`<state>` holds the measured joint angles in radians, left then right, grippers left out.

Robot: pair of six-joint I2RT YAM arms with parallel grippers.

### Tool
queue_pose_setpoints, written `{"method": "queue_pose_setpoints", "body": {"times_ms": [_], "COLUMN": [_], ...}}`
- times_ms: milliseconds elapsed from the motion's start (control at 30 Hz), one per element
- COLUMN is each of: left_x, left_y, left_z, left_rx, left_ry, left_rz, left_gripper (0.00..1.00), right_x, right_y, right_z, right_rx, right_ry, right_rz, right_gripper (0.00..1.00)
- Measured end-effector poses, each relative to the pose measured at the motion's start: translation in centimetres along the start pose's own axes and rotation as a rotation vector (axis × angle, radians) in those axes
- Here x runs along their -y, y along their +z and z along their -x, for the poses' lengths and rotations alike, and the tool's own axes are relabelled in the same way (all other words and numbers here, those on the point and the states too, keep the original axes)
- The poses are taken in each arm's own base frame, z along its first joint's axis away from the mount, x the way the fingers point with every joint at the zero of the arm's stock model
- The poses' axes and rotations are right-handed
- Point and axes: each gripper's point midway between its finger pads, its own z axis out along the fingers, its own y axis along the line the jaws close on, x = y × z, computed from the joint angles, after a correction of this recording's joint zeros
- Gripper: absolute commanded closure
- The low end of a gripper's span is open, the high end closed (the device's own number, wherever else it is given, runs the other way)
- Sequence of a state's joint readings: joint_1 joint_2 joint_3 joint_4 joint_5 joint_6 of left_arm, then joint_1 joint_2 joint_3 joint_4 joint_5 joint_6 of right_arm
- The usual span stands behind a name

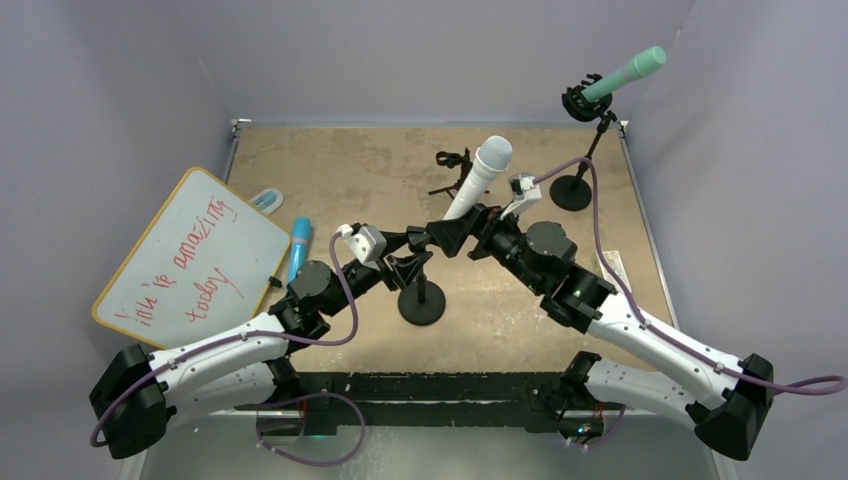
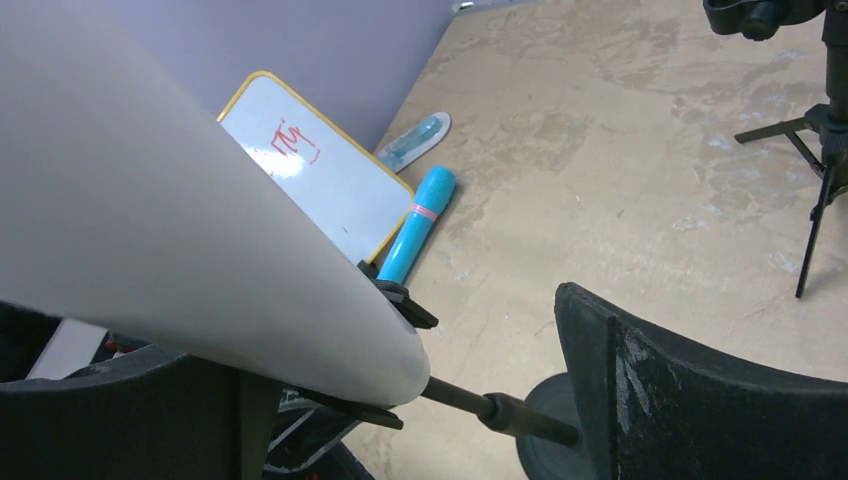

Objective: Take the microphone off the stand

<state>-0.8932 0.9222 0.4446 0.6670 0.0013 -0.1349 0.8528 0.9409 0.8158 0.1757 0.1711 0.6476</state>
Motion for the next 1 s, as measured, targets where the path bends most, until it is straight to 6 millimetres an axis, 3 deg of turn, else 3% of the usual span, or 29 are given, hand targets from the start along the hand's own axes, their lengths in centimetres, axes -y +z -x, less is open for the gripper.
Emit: {"method": "queue_pose_setpoints", "body": {"times_ms": [300, 500, 733, 1000], "left_x": [1.1, 2.0, 1.9, 1.7], "left_y": [-0.3, 0.0, 0.4, 0.5], "left_z": [-0.8, -1.5, -1.6, -1.6], "left_rx": [-0.037, -0.067, -0.077, -0.078], "left_ry": [0.023, 0.041, 0.064, 0.063], "left_rz": [-0.068, -0.126, -0.131, -0.121], "left_gripper": [0.44, 0.46, 0.78, 1.0], "right_x": [0.2, 0.2, 0.2, 0.1], "right_y": [0.0, 0.1, 0.1, 0.2], "right_z": [-0.1, -0.2, -0.4, -0.5], "right_rx": [0.031, 0.034, 0.038, 0.043], "right_ry": [0.034, 0.046, 0.059, 0.07], "right_rz": [0.004, 0.007, 0.015, 0.029], "right_gripper": [0.02, 0.02, 0.02, 0.02]}}
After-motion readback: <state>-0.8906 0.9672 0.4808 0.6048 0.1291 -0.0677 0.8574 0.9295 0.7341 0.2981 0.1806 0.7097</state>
